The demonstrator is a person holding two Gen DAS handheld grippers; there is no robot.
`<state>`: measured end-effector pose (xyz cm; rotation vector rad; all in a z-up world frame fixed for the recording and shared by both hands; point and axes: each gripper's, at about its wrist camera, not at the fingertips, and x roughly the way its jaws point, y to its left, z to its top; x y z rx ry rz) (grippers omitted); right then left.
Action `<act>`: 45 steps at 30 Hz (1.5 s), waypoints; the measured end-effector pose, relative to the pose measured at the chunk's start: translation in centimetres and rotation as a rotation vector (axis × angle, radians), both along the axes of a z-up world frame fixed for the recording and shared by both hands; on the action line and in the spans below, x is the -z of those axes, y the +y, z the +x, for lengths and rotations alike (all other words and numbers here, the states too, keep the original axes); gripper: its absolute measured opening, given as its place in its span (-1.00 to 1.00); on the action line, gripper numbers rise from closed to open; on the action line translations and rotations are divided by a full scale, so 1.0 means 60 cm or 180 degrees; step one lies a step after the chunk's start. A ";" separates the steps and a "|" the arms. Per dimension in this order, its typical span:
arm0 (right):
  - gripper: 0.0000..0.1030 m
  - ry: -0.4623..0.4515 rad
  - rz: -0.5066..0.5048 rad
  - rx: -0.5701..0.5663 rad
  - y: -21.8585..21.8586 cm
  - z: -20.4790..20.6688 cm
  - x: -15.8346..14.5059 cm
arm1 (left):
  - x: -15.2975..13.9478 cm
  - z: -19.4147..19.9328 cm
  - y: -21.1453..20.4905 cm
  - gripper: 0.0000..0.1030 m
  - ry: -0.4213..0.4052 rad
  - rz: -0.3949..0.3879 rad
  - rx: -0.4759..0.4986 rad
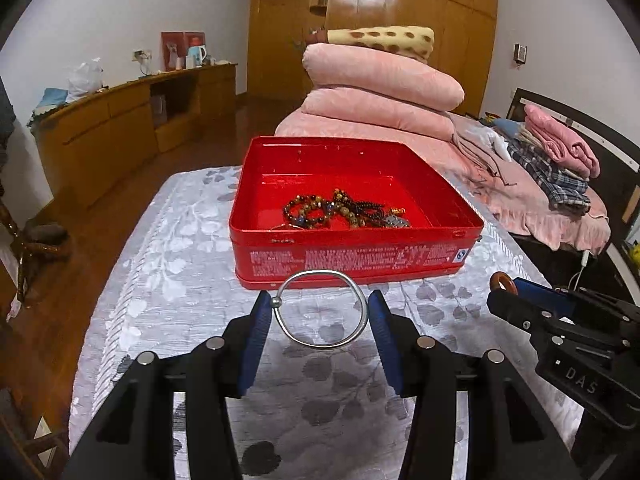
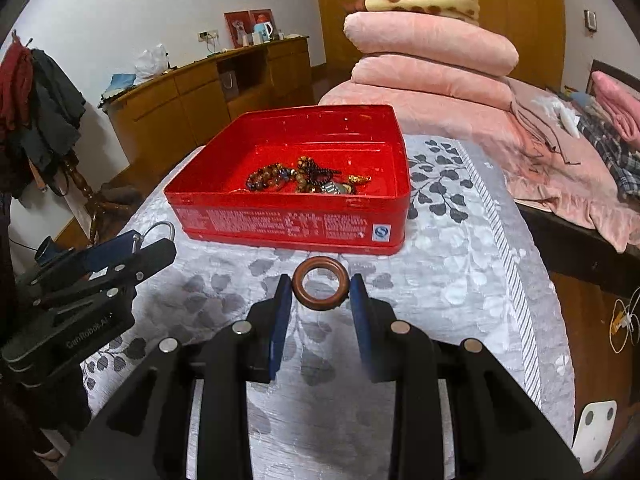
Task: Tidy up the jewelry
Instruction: 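Carry the wooden ring and silver hoop into the red box while both grippers open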
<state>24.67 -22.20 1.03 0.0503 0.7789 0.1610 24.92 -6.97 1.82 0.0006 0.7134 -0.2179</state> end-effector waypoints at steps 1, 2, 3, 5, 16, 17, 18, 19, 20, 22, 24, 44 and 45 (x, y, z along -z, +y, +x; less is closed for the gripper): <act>-0.45 -0.0007 0.0000 -0.0001 0.001 0.002 -0.002 | -0.002 0.003 0.000 -0.05 -0.0005 -0.0003 -0.0005; -0.44 -0.0015 0.0001 -0.0002 0.001 0.003 -0.004 | -0.004 0.005 0.001 -0.05 -0.0013 -0.0005 -0.0006; -0.45 -0.0022 0.0004 -0.0001 0.001 0.005 -0.006 | -0.006 0.007 0.001 -0.05 -0.0021 -0.0005 -0.0005; -0.44 -0.0040 0.0001 0.0000 0.002 0.008 -0.010 | -0.009 0.010 0.001 -0.05 -0.0039 -0.0006 -0.0001; -0.45 -0.0172 -0.0044 -0.0026 0.009 0.044 -0.048 | -0.042 0.042 -0.005 -0.05 -0.0171 -0.0011 -0.0006; -0.45 -0.0183 -0.0050 -0.0026 0.010 0.049 -0.051 | -0.044 0.046 -0.006 -0.04 -0.0179 -0.0007 -0.0007; -0.45 -0.0190 -0.0055 -0.0026 0.011 0.054 -0.054 | -0.046 0.050 -0.006 -0.04 -0.0183 -0.0004 -0.0009; -0.45 -0.0197 -0.0062 -0.0026 0.012 0.060 -0.057 | -0.048 0.058 -0.006 -0.05 -0.0187 -0.0005 -0.0016; -0.45 -0.0202 -0.0066 -0.0026 0.012 0.065 -0.060 | -0.051 0.065 -0.007 -0.05 -0.0189 -0.0002 -0.0023; -0.45 -0.0208 -0.0068 -0.0023 0.013 0.077 -0.064 | -0.054 0.079 -0.008 -0.04 -0.0190 -0.0004 -0.0044; -0.45 -0.0210 -0.0063 -0.0011 0.013 0.089 -0.067 | -0.059 0.094 -0.009 -0.04 -0.0188 -0.0016 -0.0066; -0.44 -0.0022 -0.0059 -0.0003 0.008 0.219 -0.051 | -0.039 0.239 -0.040 -0.04 -0.0038 0.0095 -0.0082; -0.42 -0.0005 -0.0070 -0.0003 0.009 0.224 -0.048 | -0.033 0.247 -0.042 -0.03 -0.0003 0.0107 -0.0072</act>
